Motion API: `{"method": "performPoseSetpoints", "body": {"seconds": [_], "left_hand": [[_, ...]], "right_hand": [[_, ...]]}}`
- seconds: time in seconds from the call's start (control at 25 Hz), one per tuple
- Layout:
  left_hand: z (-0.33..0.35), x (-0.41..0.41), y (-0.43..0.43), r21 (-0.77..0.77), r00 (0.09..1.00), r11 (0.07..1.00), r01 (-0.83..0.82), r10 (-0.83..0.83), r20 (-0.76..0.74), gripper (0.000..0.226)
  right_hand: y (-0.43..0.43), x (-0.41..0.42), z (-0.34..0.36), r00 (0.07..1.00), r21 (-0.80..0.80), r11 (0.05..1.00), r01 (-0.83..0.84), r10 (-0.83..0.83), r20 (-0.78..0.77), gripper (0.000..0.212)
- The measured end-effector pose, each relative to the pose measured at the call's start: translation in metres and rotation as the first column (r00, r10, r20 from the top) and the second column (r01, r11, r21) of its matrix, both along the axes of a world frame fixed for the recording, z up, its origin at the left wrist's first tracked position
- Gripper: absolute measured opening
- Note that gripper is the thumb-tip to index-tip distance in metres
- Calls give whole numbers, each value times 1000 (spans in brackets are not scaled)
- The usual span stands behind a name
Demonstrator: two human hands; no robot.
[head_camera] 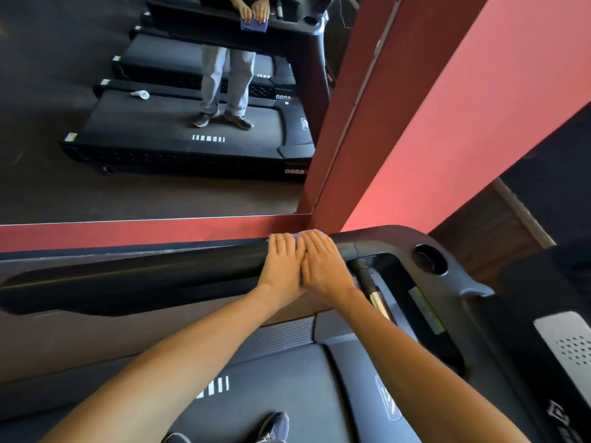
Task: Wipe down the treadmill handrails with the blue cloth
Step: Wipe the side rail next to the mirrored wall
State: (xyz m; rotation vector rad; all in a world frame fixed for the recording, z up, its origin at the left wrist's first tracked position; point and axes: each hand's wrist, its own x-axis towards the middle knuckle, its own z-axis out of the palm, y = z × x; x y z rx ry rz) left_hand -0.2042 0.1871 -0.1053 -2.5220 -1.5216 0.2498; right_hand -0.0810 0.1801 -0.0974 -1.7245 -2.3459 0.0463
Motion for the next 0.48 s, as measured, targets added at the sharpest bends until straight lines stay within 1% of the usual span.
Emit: {"method": "performPoseSetpoints", "body": {"seconds": [0.08, 0.16, 0.28, 0.36, 0.4, 0.48], "left_hand": [[-1, 36, 9, 3, 997, 998, 63, -63, -43, 69], [3, 59, 14, -36, 993, 997, 74, -77, -95, 64], [6, 65, 13, -58, 996, 996, 64, -68, -64, 59], [1, 55, 17, -21, 991, 992, 122, -123, -50, 61], [-3, 49, 19, 6, 988, 989, 148, -148, -40, 64], [-8, 35, 20, 3, 985, 985, 170, -170, 9, 71]], "right_hand": [[0, 34, 2, 998, 22, 998, 58, -58, -16, 41], [-2, 55, 4, 996, 32, 995, 91, -91, -9, 42], [-2, 55, 9, 990, 13, 990, 138, -138, 23, 48], [-6, 47, 4, 978, 7, 978, 207, -208, 32, 50], [-8, 43, 0, 971, 2, 972, 234, -233, 58, 50], [-12, 33, -10, 955, -4, 965, 263, -260, 146, 48]]}}
